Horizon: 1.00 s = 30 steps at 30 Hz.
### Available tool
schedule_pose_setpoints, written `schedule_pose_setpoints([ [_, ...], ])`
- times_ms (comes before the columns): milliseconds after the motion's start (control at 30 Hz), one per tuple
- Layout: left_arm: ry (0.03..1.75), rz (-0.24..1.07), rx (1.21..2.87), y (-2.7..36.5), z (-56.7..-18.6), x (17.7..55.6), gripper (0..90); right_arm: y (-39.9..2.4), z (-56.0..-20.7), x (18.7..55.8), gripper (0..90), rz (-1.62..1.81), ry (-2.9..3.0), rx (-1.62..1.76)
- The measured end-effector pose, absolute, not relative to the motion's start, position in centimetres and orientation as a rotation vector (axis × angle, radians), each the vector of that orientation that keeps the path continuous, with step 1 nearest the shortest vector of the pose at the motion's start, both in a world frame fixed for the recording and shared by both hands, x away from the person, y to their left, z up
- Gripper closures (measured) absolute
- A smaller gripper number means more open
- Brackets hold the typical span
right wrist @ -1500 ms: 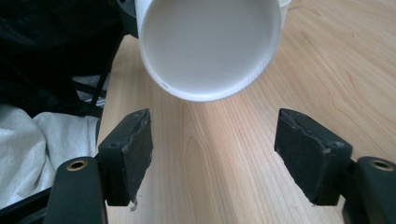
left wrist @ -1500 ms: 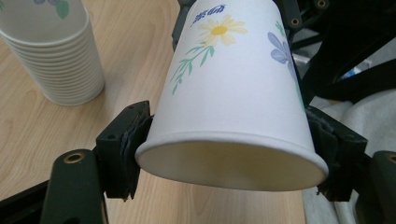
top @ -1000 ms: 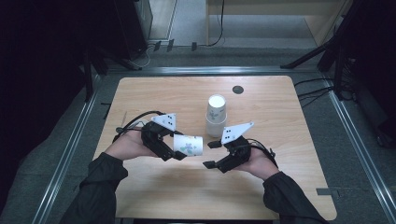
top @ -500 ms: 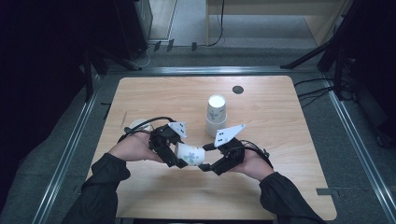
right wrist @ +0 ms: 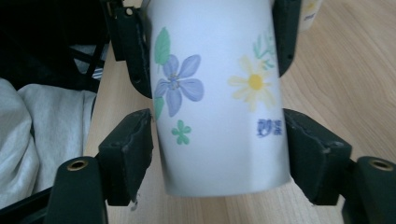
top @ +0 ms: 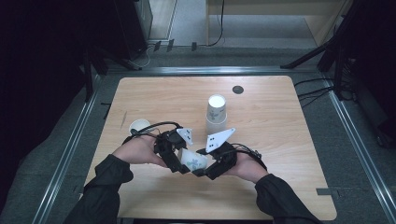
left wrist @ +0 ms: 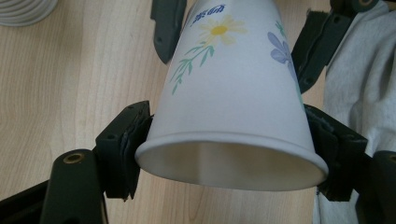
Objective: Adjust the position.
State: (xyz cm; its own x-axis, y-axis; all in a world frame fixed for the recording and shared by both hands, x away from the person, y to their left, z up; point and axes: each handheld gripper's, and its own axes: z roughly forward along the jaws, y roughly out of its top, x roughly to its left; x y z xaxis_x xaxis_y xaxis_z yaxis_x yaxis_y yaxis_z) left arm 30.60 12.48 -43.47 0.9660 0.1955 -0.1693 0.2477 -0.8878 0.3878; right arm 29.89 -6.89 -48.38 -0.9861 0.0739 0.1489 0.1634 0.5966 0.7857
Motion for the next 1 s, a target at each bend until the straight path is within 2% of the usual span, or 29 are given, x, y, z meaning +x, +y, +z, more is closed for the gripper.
schedule_pose_setpoints([
  [333,0.284,-0.177,2.667,12.8,-43.4,30.6,24.3,-6.8,-48.3,29.6,34.4,-1.356,-2.741,-0.161],
  [467,0.274,-0.169,2.646,13.0,-43.2,30.7,21.0,-6.9,-48.2,29.7,34.3,-1.366,-2.734,-0.17],
  [700,0.357,-0.173,2.547,14.3,-42.7,31.4,14.9,-7.8,-47.7,30.1,34.3,-1.401,-2.728,-0.215],
  [1000,0.369,-0.125,2.469,16.3,-42.3,31.1,16.0,-9.3,-46.7,30.7,34.2,-1.489,-2.683,-0.278],
])
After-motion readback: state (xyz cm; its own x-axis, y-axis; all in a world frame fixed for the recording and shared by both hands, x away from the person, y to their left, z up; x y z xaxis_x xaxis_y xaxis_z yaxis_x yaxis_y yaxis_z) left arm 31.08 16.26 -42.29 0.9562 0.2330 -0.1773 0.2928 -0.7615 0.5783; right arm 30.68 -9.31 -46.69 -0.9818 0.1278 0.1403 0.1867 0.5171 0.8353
